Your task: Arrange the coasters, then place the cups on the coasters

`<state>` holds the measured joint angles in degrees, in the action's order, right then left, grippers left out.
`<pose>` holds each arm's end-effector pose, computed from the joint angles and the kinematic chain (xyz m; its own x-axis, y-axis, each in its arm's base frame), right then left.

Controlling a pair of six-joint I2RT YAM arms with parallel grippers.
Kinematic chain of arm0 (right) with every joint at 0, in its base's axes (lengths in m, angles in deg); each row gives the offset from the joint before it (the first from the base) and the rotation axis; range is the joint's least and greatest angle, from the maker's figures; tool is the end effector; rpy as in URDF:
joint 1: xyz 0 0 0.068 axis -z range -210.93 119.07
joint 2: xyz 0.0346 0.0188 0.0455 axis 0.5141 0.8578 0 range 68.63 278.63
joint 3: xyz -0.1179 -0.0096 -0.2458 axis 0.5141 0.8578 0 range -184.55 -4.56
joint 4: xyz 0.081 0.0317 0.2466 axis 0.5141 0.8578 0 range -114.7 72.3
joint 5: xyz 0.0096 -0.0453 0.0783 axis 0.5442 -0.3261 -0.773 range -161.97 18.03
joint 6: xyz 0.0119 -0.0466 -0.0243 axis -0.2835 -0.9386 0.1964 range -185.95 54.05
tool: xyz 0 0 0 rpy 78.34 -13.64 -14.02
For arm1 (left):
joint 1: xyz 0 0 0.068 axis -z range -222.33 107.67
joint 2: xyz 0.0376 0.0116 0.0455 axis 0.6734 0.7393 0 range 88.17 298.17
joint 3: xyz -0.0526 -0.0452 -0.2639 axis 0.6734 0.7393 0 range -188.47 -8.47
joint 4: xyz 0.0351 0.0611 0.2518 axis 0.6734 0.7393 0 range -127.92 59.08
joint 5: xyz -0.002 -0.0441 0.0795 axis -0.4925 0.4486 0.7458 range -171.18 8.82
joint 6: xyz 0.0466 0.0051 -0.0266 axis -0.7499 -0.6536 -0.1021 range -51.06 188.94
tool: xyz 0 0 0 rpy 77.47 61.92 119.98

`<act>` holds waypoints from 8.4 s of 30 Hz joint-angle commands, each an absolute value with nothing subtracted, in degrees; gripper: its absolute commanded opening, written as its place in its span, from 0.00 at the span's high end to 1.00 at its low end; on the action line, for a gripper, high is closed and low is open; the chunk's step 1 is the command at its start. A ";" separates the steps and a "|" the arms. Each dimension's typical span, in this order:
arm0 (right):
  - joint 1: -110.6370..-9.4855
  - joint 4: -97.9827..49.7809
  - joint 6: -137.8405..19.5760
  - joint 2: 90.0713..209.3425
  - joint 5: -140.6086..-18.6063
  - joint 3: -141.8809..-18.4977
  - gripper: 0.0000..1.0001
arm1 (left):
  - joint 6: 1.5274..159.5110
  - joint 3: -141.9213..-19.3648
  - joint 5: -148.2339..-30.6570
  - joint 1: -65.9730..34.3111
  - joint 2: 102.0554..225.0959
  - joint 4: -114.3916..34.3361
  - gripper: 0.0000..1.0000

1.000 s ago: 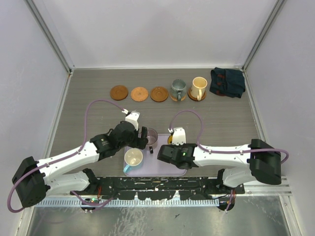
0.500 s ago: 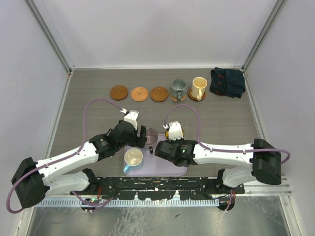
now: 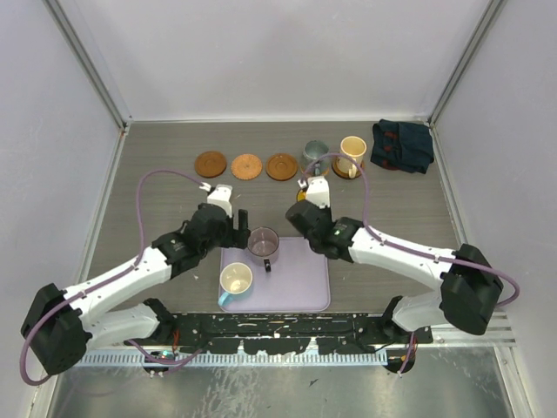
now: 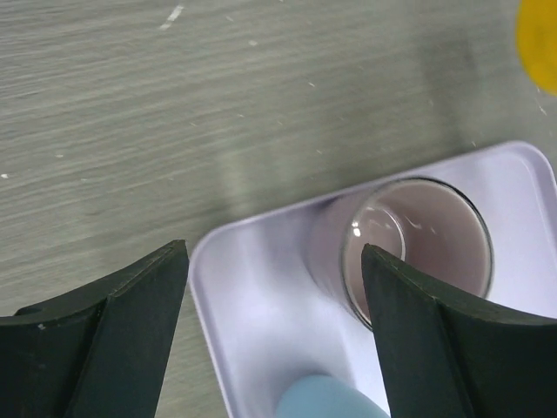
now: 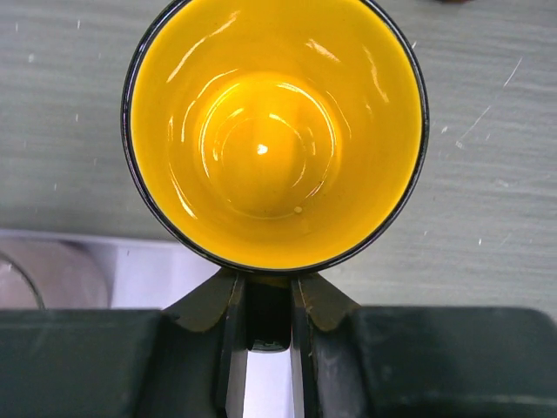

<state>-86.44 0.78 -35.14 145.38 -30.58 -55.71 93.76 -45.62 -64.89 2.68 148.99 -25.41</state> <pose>0.1722 0.2090 0.2404 -0.5746 -0.1577 -0.8031 -0.1034 0.9874 -0.1199 0.1675 -0.1535 0.2367 -0.5965 0.0270 -0.8021 0.2956 0.9365 -0.1884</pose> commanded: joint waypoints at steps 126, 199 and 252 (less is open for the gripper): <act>-65.94 -9.75 -49.64 192.30 -50.57 -105.62 0.82 | 91.88 -50.14 -78.24 -20.53 162.93 -37.48 0.19; -69.25 -21.99 -44.94 147.34 -46.89 -63.83 0.26 | 93.25 -52.31 -81.53 7.08 158.07 -22.25 0.02; -69.26 -22.93 -41.95 149.66 -50.08 -63.09 0.27 | 88.64 -49.25 -76.21 8.74 163.70 -22.19 0.69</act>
